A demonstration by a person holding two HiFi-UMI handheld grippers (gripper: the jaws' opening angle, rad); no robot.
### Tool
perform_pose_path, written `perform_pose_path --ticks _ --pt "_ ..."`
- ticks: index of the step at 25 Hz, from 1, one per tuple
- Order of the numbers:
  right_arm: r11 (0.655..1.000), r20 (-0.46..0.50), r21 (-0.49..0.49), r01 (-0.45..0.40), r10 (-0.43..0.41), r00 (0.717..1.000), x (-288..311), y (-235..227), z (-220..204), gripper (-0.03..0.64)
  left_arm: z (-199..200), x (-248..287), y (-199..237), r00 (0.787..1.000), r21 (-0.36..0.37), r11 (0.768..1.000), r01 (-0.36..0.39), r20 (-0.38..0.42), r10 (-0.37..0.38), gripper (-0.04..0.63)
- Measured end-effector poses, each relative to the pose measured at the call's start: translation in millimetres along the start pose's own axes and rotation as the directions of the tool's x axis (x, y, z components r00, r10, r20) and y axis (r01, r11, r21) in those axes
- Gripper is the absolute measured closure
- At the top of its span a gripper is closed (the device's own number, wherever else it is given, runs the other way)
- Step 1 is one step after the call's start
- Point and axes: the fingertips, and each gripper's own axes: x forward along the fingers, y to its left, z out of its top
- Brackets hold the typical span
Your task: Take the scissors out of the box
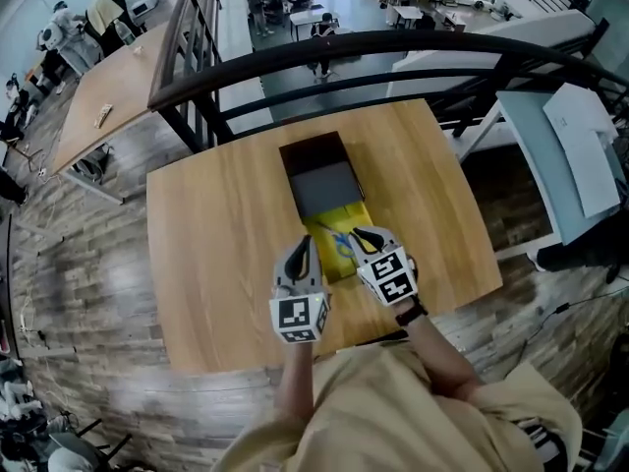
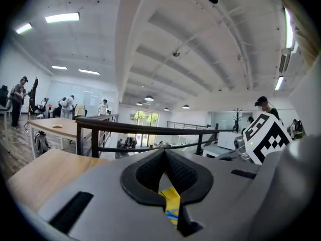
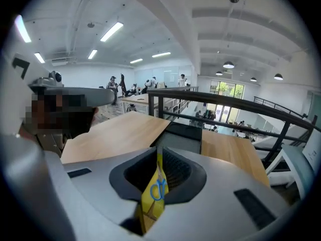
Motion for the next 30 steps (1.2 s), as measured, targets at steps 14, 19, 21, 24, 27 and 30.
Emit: perform_pose_path --ticks 14,19,21,24,27,30 --pt "0.982 -0.355 -0.060 -0.179 0.146 0.923 86.0 3.1 -101.5 0.502 -51.4 45.7 20.5 0.994 -0.050 0.999 -0.015 -0.107 0.010 0.583" --pt "0.969 -0.484 -0.080 -0.232 0.166 0.859 110.9 7.3 -135.2 0.469 -62.6 50.5 28.4 0.991 -0.068 0.997 -0.025 -0.132 0.016 0.583" --pt "0.965 -0.516 -0.084 -0.247 0.170 0.840 119.9 6.7 -142.8 0.465 -66.3 52.8 29.9 0.990 -0.074 0.997 -0.028 -0.140 0.018 0.583" --pt "0.962 -0.559 -0.082 -0.259 0.171 0.811 131.7 6.1 -152.6 0.460 -71.9 54.4 32.3 0.988 -0.082 0.996 -0.034 -0.152 0.021 0.583" --pt "0.963 -0.600 -0.074 -0.260 0.165 0.783 138.1 6.5 -161.9 0.460 -75.3 54.0 34.0 0.986 -0.088 0.995 -0.039 -0.162 0.024 0.583" --pt "0.965 -0.619 -0.068 -0.253 0.158 0.769 140.6 6.8 -167.0 0.462 -76.6 53.1 36.6 0.985 -0.089 0.995 -0.046 -0.167 0.030 0.583"
